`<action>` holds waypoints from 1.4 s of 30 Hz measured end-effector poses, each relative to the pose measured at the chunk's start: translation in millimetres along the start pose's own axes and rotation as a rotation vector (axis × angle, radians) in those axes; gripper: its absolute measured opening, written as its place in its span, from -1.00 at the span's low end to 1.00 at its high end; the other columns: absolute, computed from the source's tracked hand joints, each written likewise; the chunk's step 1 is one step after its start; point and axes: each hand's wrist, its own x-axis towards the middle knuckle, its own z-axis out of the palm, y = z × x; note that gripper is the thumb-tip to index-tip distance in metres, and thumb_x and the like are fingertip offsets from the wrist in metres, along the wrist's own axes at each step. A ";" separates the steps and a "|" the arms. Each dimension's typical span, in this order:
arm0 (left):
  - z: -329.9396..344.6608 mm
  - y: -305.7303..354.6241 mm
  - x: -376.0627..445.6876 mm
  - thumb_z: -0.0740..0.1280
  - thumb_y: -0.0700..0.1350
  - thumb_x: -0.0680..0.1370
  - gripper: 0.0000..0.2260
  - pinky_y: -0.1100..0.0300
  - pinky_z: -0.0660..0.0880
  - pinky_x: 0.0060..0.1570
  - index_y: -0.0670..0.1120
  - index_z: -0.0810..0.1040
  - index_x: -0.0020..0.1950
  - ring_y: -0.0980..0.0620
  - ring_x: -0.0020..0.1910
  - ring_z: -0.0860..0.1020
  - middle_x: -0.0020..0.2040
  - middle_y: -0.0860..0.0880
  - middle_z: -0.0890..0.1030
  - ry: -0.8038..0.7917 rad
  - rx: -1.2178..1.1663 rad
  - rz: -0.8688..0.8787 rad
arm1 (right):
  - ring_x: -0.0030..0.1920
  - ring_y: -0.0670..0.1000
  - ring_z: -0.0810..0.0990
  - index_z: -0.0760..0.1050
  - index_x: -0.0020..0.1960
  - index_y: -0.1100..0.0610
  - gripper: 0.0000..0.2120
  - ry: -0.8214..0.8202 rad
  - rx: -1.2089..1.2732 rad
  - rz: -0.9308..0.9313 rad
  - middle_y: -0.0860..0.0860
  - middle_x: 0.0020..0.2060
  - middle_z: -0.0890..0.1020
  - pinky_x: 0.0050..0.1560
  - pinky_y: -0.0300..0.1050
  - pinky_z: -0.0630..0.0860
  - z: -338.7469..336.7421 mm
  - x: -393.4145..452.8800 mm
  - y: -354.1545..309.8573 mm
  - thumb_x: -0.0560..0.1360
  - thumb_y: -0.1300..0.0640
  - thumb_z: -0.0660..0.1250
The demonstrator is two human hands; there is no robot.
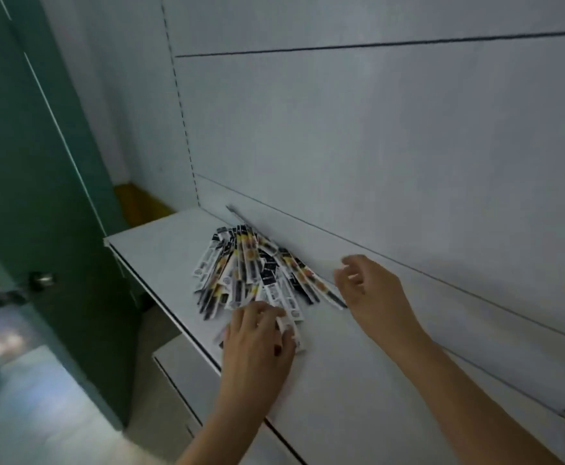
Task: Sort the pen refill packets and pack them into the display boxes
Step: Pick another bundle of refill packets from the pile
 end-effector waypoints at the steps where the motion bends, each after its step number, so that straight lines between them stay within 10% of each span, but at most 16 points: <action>1: -4.0 -16.7 4.8 0.36 0.06 0.50 -0.69 0.09 0.41 0.19 0.06 0.54 0.22 -0.03 0.22 0.43 0.21 0.06 0.48 -0.017 0.019 -0.056 | -0.07 -0.08 0.61 0.52 0.18 0.07 -0.69 -0.070 -0.040 0.035 -0.01 0.00 0.64 -0.02 -0.16 0.56 17.8 4.5 -2.2 0.56 -0.11 0.29; 9: 1.7 -98.0 37.3 0.36 0.15 0.50 -0.66 0.32 0.34 0.10 0.01 0.57 0.20 0.10 0.08 0.44 0.06 0.09 0.49 -0.186 -0.152 0.113 | -0.28 -0.11 0.45 0.38 -0.11 0.05 -0.51 -0.275 -0.449 0.298 -0.08 -0.21 0.45 -0.40 -0.20 0.28 111.8 17.8 -38.5 0.37 -0.36 0.37; 18: 11.6 -108.6 42.5 0.42 0.04 0.47 -0.72 0.13 0.48 0.00 -0.01 0.56 0.12 0.01 0.01 0.47 0.01 0.04 0.50 -0.131 -0.217 0.223 | -0.17 -0.14 0.61 0.38 0.38 -0.08 -0.46 -0.223 -0.141 0.483 -0.12 0.11 0.59 -0.31 -0.34 0.50 106.6 13.3 -41.6 0.43 0.05 0.44; 24: 11.2 -102.2 44.5 0.36 0.10 0.46 -0.67 0.05 0.44 0.05 -0.01 0.56 0.16 -0.05 0.05 0.43 0.05 0.01 0.49 -0.116 -0.188 0.233 | -0.40 -0.15 0.59 0.51 -0.08 -0.02 -0.97 -0.253 -0.029 0.615 -0.05 -0.25 0.65 -0.44 -0.35 0.46 73.6 -1.3 -41.0 0.51 0.09 0.36; 42: 10.9 -53.3 54.1 0.42 -0.03 0.48 -0.71 0.09 0.45 0.04 0.00 0.55 0.18 0.07 0.06 0.46 0.08 0.09 0.45 -0.175 -0.422 0.192 | -0.34 0.00 0.54 0.59 0.06 0.06 -0.85 -0.033 0.402 0.572 0.06 -0.13 0.72 -0.28 -0.15 0.47 -19.8 -53.4 -11.5 0.50 0.09 0.42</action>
